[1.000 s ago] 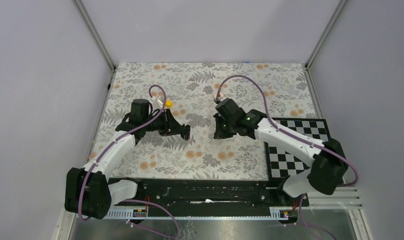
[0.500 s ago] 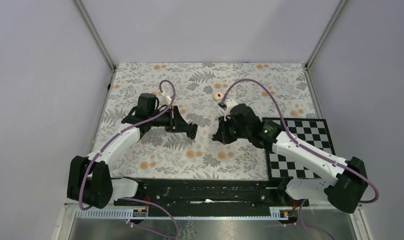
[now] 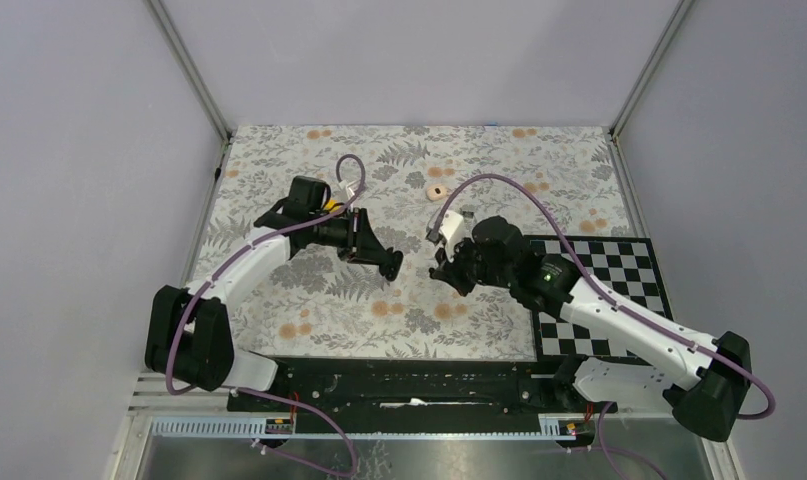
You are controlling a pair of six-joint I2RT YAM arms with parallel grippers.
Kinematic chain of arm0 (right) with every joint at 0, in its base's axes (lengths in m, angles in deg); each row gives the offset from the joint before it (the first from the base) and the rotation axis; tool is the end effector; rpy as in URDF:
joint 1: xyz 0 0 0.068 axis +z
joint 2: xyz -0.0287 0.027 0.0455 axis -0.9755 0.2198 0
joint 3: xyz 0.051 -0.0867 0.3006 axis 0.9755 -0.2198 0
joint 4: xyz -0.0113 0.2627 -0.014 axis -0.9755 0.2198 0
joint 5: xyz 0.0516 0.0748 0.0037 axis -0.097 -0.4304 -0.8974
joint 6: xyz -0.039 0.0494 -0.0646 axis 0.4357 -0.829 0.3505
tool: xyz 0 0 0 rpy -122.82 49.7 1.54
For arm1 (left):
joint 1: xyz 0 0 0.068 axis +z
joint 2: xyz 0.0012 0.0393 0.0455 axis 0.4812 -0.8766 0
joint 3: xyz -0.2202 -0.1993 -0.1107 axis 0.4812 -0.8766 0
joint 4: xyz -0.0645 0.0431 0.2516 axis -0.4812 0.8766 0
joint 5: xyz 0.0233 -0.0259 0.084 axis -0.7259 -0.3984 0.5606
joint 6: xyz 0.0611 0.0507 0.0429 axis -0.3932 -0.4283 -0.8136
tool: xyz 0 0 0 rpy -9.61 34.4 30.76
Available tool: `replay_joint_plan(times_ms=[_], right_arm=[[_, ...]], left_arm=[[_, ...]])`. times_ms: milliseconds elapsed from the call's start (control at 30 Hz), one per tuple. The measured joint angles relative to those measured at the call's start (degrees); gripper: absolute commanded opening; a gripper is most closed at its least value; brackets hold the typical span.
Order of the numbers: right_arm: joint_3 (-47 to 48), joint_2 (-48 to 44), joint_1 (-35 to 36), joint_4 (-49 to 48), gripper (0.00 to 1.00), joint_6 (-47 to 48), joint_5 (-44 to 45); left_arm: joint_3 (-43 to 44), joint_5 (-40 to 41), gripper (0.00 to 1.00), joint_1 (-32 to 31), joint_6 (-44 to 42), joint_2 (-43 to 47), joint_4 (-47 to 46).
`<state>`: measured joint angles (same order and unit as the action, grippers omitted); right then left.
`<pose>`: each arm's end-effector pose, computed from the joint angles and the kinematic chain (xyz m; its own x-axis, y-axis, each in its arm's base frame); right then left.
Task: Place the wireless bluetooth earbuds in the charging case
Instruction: Place the earbud in the charging case.
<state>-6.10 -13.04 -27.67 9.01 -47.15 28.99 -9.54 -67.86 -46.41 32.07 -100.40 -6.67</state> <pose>0.1658 0.2132 0.3338 -0.2331 -0.4061 -0.8836 -0.8605 0.5094 -0.0071 0.2575 -0.1529 0.2788 -0.9622 0.0180 -0.2716 0.2548 0.4102 -0.8757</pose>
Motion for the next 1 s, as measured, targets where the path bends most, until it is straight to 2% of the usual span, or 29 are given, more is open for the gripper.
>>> replay_joint_plan(times_ms=[267,567,1000], right_arm=[[-3.0,-2.0,8.4,-3.8,0.0,15.4,0.3],[-10.0,-9.2,12.5,-9.7,0.0,28.2,0.9],[-9.4,0.0,17.4,-12.9,0.0,41.4,6.1]], left_arm=[[5.2,-0.3,0.0,-2.6,-9.5,-2.7,9.6],[8.3,-0.6,0.0,-4.6,-10.5,-9.9,13.9],[8.3,-0.9,0.0,-5.7,-8.5,-10.3,14.9]])
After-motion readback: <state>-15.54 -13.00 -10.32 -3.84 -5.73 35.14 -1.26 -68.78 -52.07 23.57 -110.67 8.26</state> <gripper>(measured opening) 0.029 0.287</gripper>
